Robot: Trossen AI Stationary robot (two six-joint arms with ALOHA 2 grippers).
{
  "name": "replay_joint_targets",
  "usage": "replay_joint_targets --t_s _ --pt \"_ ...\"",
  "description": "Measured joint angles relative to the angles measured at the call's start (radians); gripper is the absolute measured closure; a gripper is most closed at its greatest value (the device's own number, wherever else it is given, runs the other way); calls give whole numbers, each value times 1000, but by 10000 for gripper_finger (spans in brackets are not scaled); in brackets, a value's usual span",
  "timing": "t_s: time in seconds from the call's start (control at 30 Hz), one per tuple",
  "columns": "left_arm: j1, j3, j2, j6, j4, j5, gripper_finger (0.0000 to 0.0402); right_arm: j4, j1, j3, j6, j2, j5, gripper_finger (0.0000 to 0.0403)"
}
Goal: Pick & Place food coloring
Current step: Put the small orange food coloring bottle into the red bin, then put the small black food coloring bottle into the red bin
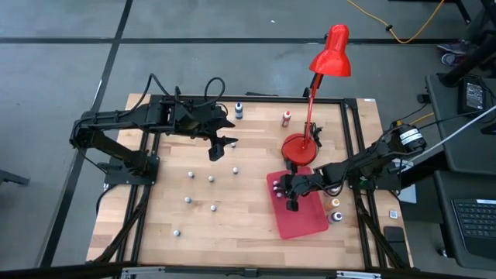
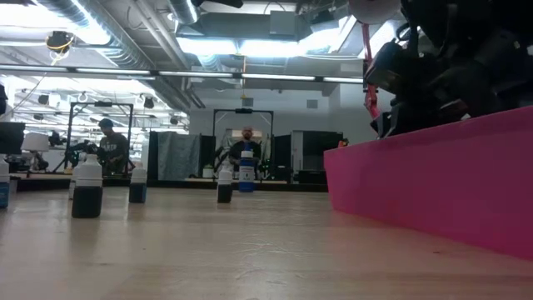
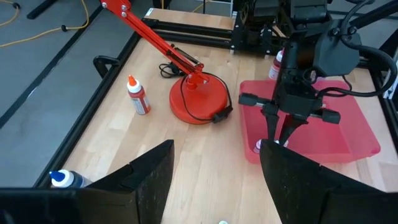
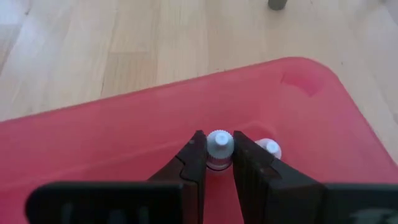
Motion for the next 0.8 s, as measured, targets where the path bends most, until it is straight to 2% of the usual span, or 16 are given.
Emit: replay_joint_targets --t_s 0.23,0.57,0.8 --pt "0 0 0 0 0 0 169 -49 0 0 28 0 19 338" --pt "0 0 0 10 0 0 169 -49 1 0 30 0 9 276" --pt "0 0 0 16 0 0 169 -38 2 0 58 -28 -14 264"
